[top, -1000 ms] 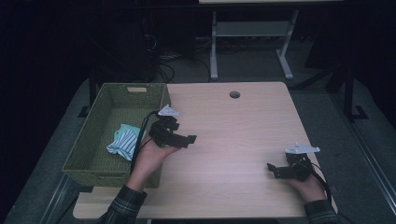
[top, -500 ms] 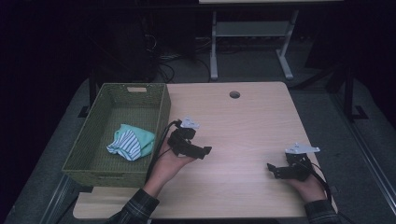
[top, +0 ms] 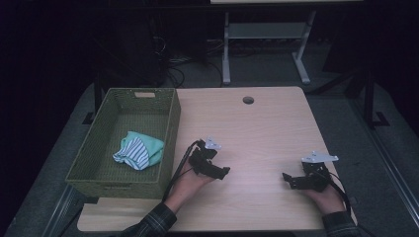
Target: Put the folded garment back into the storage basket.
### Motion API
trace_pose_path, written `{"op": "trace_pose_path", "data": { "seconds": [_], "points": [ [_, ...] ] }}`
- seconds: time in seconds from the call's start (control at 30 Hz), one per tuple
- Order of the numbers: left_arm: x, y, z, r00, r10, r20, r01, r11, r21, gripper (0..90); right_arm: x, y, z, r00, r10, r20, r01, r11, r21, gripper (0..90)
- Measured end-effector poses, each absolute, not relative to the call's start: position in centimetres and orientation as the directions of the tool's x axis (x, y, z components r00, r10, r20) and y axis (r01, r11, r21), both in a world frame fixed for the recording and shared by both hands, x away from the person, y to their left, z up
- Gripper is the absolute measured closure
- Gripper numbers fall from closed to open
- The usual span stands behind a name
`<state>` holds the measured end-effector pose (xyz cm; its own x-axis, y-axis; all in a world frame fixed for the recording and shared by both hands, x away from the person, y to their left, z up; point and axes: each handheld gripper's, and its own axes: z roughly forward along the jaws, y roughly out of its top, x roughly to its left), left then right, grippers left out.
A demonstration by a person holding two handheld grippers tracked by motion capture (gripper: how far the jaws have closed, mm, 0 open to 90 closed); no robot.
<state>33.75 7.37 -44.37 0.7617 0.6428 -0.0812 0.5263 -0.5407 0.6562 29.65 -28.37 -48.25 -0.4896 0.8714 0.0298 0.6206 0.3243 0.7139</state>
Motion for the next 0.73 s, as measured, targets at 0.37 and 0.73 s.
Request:
{"op": "trace_pose_path", "data": {
  "seconds": [0.37, 0.73],
  "points": [
    [34.3, 7.5, -47.1, 0.757, 0.653, -0.015, 0.495, -0.559, 0.666, 13.5, 29.6, -28.4, -48.3, -0.489, 0.872, 0.031, 0.621, 0.323, 0.714, 7.9],
    [33.9, 8.2, -47.8, 0.763, 0.646, 0.013, 0.443, -0.538, 0.717, 12.8, 29.6, -28.4, -48.3, -0.489, 0.872, 0.03, 0.621, 0.323, 0.714, 7.9]
  ]
}}
